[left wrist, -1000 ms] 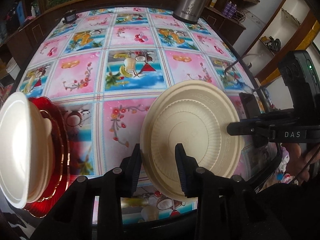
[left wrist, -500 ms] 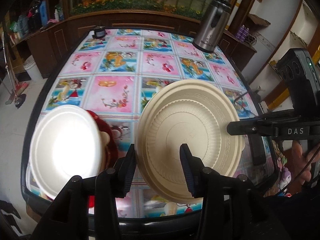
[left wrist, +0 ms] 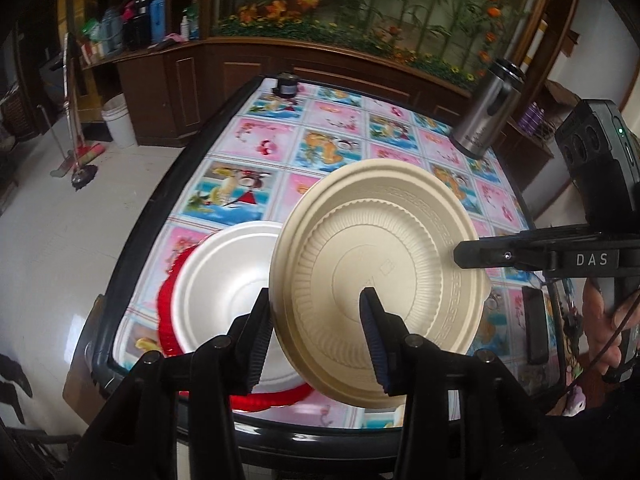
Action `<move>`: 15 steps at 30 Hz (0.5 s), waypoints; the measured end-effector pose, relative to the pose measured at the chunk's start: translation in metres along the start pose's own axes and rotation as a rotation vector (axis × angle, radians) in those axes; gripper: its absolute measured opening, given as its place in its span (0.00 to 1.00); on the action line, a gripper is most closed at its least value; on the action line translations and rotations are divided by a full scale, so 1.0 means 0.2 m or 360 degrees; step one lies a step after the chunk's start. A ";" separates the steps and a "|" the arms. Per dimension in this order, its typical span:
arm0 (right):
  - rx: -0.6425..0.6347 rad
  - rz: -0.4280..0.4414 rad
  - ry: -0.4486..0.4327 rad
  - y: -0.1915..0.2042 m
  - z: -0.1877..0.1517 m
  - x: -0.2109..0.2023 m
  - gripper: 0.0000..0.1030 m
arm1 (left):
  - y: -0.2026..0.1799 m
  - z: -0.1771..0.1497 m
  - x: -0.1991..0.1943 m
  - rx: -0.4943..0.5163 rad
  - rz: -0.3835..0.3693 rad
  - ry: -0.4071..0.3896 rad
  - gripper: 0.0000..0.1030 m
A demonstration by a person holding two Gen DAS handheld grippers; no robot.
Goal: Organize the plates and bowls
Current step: 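Carry the beige bowl with the left tool over the plate stack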
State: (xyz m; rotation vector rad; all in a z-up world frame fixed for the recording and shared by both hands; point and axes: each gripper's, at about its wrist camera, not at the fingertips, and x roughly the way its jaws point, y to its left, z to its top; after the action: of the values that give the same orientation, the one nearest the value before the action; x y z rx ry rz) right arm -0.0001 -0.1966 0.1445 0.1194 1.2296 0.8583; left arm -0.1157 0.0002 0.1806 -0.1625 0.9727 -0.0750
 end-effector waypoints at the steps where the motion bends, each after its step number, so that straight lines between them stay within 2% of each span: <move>1: -0.0009 0.0010 0.0005 0.02 0.02 0.02 0.13 | 0.02 0.00 -0.01 -0.0014 0.0007 -0.0002 0.40; 9: -0.0080 0.0063 0.0061 0.17 0.15 0.19 0.13 | 0.22 -0.01 -0.04 -0.0104 0.0067 -0.0008 0.40; 15: -0.0090 0.0067 0.0109 0.22 0.20 0.32 0.13 | 0.33 -0.02 0.01 -0.0151 0.0073 0.0024 0.40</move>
State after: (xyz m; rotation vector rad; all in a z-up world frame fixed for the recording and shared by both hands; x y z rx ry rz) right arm 0.0164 -0.1126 0.1321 0.0709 1.2692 0.9394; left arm -0.1187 0.0652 0.1647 -0.2271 0.9953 0.0118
